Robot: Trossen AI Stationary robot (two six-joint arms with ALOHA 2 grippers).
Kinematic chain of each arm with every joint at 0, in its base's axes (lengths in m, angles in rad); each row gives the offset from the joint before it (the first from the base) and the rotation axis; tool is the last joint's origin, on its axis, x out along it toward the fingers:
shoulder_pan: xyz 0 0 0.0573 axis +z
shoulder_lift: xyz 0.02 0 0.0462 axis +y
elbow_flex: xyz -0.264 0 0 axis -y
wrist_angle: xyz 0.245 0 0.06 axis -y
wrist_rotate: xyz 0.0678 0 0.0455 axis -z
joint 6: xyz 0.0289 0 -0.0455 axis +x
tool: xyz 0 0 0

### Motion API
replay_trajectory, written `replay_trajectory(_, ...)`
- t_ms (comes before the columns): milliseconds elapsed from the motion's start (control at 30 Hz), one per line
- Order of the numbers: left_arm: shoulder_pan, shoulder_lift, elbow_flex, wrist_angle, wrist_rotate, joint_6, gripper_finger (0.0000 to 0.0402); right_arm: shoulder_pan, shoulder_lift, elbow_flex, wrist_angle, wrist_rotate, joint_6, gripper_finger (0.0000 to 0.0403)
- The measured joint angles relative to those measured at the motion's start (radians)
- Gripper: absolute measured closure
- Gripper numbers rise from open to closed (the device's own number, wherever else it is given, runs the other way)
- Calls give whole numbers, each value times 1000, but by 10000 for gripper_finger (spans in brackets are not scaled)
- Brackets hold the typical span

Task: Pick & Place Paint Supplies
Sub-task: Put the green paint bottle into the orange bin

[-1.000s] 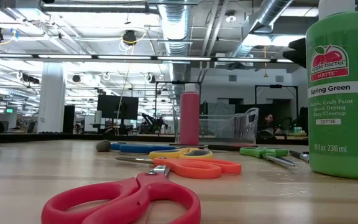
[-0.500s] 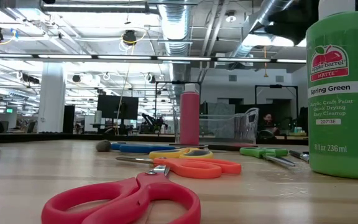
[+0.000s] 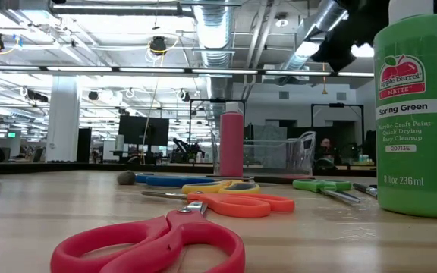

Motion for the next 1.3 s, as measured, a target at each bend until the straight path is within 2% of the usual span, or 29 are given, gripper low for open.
replay_trajectory(267,0,0,0,-1,0,0,90,179,-16,2,50,8,95,188)
replay_trajectory(400,0,0,0,-1,0,0,90,265,-19,2,100,91,81,188)
replay_trajectory(533,0,0,0,-1,0,-2,90,324,32,3,145,160,46,188)
replay_trajectory(900,0,0,0,-1,0,-8,90,366,177,3,192,171,117,156)
replay_trajectory(1300,0,0,0,-1,0,-8,90,417,186,2,223,157,115,152)
